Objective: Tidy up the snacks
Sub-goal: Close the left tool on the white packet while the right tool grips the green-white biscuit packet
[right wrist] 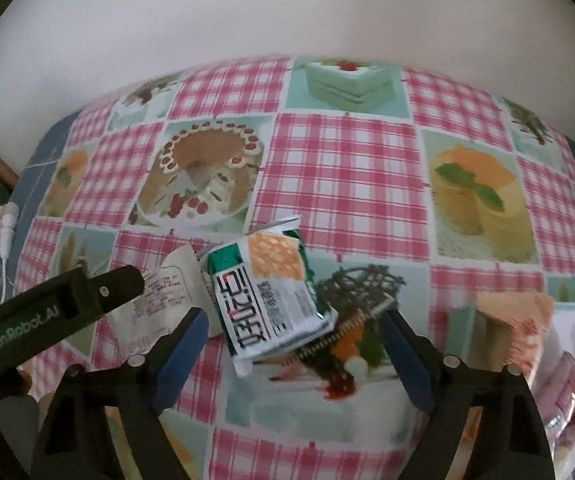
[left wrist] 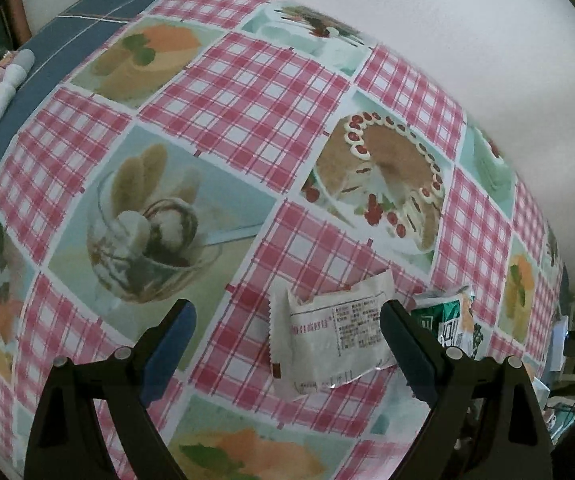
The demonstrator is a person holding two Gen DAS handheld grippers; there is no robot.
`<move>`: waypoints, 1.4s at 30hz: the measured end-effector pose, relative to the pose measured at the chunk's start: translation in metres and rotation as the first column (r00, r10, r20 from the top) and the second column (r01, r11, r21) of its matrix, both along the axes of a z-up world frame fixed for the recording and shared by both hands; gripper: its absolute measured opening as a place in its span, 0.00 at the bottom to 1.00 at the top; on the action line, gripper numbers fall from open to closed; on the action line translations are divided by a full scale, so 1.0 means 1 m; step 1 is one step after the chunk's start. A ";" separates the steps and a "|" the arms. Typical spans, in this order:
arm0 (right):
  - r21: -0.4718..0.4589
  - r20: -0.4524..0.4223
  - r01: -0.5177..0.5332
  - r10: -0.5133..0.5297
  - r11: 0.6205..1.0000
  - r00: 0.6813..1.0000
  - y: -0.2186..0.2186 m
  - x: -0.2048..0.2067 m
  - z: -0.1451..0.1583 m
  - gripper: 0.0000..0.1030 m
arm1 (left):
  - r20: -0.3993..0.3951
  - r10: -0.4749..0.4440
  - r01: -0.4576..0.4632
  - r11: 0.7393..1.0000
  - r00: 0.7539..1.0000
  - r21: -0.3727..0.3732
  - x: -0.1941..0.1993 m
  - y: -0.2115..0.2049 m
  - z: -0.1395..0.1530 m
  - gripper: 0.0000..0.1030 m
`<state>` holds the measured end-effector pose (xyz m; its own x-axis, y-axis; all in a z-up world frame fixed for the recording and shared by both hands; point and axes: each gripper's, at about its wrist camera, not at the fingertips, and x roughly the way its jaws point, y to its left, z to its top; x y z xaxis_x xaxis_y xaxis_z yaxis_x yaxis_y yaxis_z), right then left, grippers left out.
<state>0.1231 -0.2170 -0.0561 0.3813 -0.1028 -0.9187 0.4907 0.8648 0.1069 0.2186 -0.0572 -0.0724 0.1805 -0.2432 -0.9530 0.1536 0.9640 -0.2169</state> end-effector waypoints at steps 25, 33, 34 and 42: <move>-0.018 0.008 0.032 -0.032 0.999 0.999 -0.015 -0.010 -0.008 0.60 | 0.088 -0.115 0.098 0.979 0.990 0.176 -0.020 -0.044 -0.009 0.71; 0.008 0.016 0.044 -0.044 0.999 0.999 -0.012 -0.032 0.001 0.58 | 0.089 -0.120 0.102 0.978 0.989 0.182 -0.016 -0.044 -0.002 0.56; 0.012 0.021 0.045 -0.045 0.999 0.999 -0.011 -0.035 0.004 0.57 | 0.086 -0.122 0.104 0.977 0.989 0.183 -0.018 -0.043 0.000 0.55; 0.034 0.053 0.071 -0.073 0.997 0.996 0.001 -0.068 0.030 0.57 | 0.054 -0.101 0.092 0.985 0.993 0.147 -0.044 -0.033 0.014 0.35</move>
<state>0.0549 -0.2160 -0.0258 0.4235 -0.1021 -0.9001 0.5439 0.8232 0.1626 0.1751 -0.0904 -0.0587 0.2217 -0.1229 -0.9673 0.2557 0.9646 -0.0640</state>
